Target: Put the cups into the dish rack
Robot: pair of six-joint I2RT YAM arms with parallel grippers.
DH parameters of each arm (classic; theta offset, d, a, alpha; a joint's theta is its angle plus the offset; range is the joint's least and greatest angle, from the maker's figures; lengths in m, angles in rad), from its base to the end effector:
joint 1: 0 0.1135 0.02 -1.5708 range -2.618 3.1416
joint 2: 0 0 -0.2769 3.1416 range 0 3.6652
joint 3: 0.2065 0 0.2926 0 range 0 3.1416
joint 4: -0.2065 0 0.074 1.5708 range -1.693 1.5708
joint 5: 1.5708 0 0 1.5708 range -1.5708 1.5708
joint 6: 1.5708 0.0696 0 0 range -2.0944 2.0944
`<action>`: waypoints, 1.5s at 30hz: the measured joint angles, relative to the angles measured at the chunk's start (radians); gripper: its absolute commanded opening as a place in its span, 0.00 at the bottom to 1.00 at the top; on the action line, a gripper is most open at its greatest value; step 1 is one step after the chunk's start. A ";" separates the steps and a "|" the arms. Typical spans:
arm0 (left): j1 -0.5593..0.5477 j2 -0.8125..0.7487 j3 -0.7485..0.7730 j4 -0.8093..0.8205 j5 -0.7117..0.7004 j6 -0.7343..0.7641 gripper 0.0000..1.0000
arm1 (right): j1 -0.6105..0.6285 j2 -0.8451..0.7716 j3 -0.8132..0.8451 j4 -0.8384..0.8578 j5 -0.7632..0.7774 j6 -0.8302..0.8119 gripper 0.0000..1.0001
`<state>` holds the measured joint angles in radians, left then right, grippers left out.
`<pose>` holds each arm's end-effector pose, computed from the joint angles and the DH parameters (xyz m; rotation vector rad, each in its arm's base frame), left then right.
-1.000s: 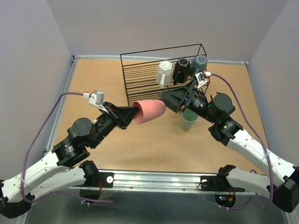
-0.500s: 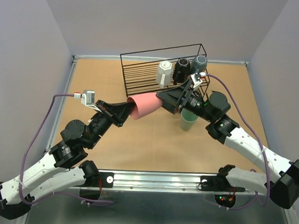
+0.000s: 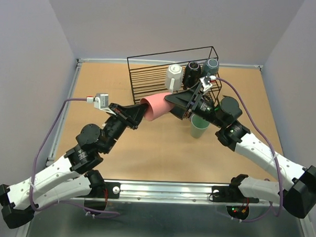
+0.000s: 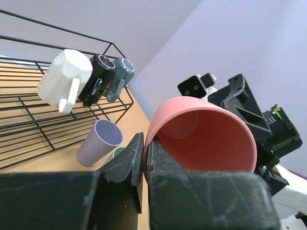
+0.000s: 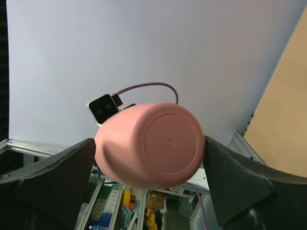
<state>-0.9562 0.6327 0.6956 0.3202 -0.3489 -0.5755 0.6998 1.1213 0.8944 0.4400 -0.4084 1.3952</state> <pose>0.1394 -0.1563 0.4072 -0.0838 1.2882 -1.1237 0.2323 0.2317 0.3861 0.1647 1.7022 1.9499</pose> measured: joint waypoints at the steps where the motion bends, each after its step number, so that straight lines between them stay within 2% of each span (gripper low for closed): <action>1: 0.000 0.008 0.000 0.006 -0.001 0.001 0.00 | 0.000 0.002 0.000 0.004 0.000 0.001 0.91; 4: 0.000 0.030 0.000 0.033 -0.006 0.003 0.00 | 0.000 0.013 0.000 0.018 0.001 0.005 0.83; 7: 0.000 0.039 0.000 0.044 -0.022 0.003 0.00 | -0.001 0.029 0.007 0.027 0.004 0.012 0.67; 8: 0.001 0.039 -0.001 0.050 -0.028 0.003 0.00 | -0.003 0.035 0.013 0.035 0.007 0.021 0.56; 10: 0.001 0.043 -0.001 0.065 -0.035 0.002 0.00 | -0.005 0.046 0.028 0.048 0.007 0.038 0.47; 11: 0.002 0.045 -0.001 0.072 -0.037 0.002 0.00 | -0.006 0.050 0.034 0.054 0.006 0.045 0.39; 19: 0.003 0.067 0.000 0.103 -0.054 0.006 0.01 | -0.010 0.078 0.068 0.069 0.003 0.053 0.01; 24: 0.006 0.100 0.027 0.065 -0.080 0.006 0.09 | -0.018 0.098 0.082 0.067 0.020 0.049 0.00; 27: 0.010 0.117 0.056 0.042 -0.086 0.003 0.25 | -0.019 0.109 0.109 0.053 0.031 0.032 0.00; 28: 0.010 0.119 0.062 0.034 -0.087 0.002 0.38 | -0.019 0.115 0.124 0.045 0.032 0.024 0.00; 31: 0.006 0.129 0.074 -0.027 -0.066 0.000 0.56 | -0.017 0.144 0.196 -0.010 0.032 -0.056 0.00; 32: 0.004 0.134 0.075 -0.044 -0.061 0.000 0.66 | -0.017 0.155 0.230 -0.051 0.033 -0.097 0.00; 35: 0.003 0.137 0.080 -0.096 -0.058 -0.005 0.78 | -0.023 0.191 0.295 -0.133 0.034 -0.175 0.00; 38: 0.003 0.134 0.081 -0.161 -0.067 -0.010 0.82 | -0.044 0.217 0.333 -0.205 0.034 -0.233 0.00; 45: 0.002 0.037 0.067 -0.345 -0.090 -0.027 0.83 | -0.110 0.298 0.478 -0.334 0.078 -0.384 0.00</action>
<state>-0.9543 0.6701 0.7628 -0.0246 -0.4385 -0.6025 0.5900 1.4189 1.3727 0.1062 -0.3305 1.0111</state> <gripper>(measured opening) 0.826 0.711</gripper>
